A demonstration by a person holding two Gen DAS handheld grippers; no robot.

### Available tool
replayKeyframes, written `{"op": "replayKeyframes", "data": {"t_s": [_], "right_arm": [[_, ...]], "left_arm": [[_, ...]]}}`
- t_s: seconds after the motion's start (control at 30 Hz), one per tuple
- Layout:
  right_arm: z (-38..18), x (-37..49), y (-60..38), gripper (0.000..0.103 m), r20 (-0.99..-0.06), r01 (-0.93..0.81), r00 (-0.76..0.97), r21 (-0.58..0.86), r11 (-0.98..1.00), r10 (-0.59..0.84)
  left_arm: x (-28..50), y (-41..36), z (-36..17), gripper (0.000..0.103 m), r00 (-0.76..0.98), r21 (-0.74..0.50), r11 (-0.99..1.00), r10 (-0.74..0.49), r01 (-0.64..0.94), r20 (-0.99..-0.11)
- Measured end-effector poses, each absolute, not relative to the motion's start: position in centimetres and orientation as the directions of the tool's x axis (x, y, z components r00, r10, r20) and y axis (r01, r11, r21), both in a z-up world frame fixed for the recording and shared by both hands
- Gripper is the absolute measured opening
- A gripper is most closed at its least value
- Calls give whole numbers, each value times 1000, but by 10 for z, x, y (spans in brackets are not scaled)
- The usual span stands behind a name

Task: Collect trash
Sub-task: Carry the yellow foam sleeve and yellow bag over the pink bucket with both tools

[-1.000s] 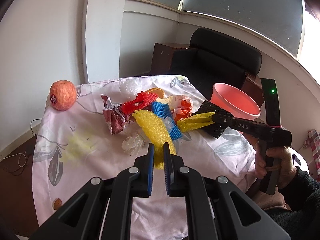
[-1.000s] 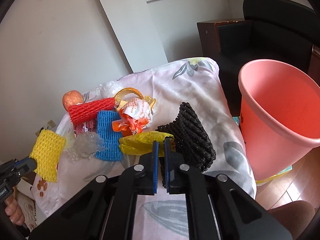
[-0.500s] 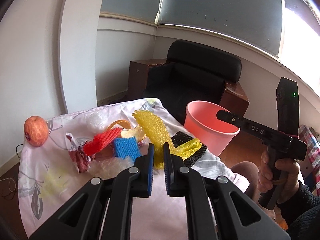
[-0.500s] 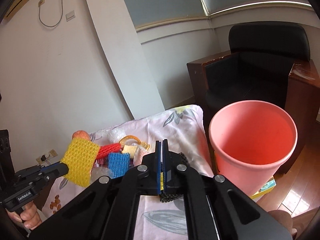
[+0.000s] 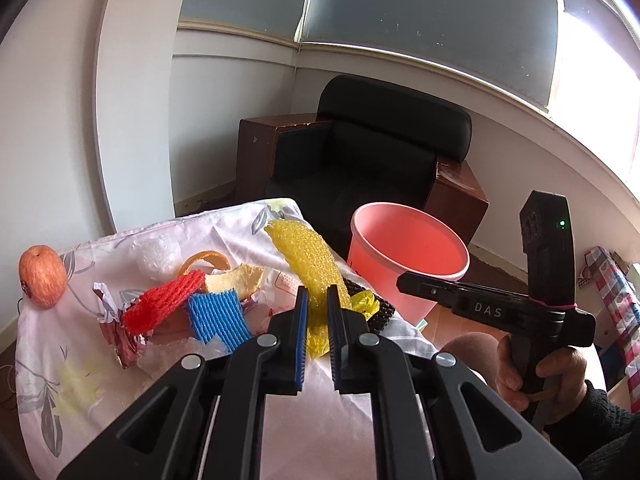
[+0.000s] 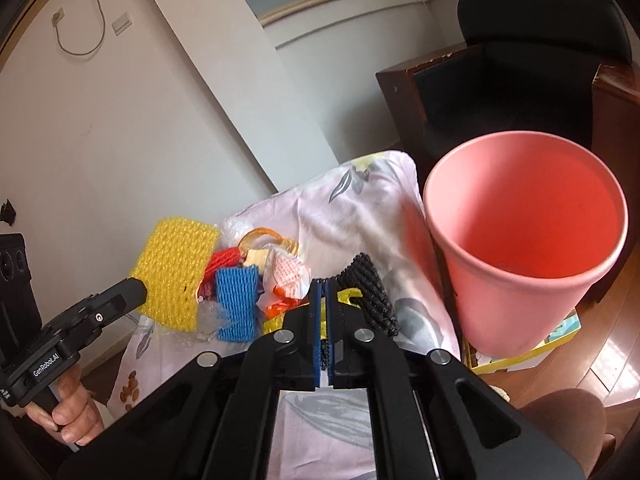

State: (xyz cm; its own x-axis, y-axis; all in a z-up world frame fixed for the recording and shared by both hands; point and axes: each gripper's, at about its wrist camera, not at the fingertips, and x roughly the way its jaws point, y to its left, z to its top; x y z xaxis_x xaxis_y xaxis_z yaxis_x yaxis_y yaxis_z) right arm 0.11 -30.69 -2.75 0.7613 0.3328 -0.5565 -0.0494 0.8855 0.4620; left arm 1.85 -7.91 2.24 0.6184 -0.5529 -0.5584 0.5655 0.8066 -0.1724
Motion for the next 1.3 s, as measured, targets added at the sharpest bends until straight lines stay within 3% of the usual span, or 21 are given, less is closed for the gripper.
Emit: {"op": "replayKeyframes", "data": {"t_s": [0.03, 0.1, 0.47, 0.53, 0.6, 0.63, 1.03, 1.3], "right_arm": [[-32, 5, -303, 12, -571, -51, 750, 453, 890, 333], [-39, 11, -296, 33, -587, -57, 736, 442, 895, 337], [-67, 27, -285, 35, -636, -32, 699, 426, 904, 325], [-70, 27, -280, 29, -640, -49, 692, 421, 906, 334], [-70, 26, -274, 10, -649, -58, 686, 401, 914, 328], [-70, 24, -273, 6, -648, -62, 687, 399, 915, 329], [-34, -11, -283, 1, -546, -67, 782, 407, 911, 301], [10, -28, -313, 1, -448, -5, 874, 381, 924, 190]], "left_arm": [[17, -79, 21, 8, 617, -175, 808, -551, 562, -562], [17, -76, 18, 8, 616, -177, 811, -547, 558, -567], [15, -76, 8, 8, 598, -189, 808, -550, 558, -583], [15, -76, 8, 8, 598, -192, 807, -552, 558, -581], [15, -75, 8, 8, 599, -194, 807, -553, 558, -579], [15, -75, 8, 8, 600, -195, 807, -553, 557, -578], [13, -70, 12, 8, 614, -205, 813, -554, 545, -562], [14, -81, 24, 8, 619, -200, 797, -576, 569, -533]]}}
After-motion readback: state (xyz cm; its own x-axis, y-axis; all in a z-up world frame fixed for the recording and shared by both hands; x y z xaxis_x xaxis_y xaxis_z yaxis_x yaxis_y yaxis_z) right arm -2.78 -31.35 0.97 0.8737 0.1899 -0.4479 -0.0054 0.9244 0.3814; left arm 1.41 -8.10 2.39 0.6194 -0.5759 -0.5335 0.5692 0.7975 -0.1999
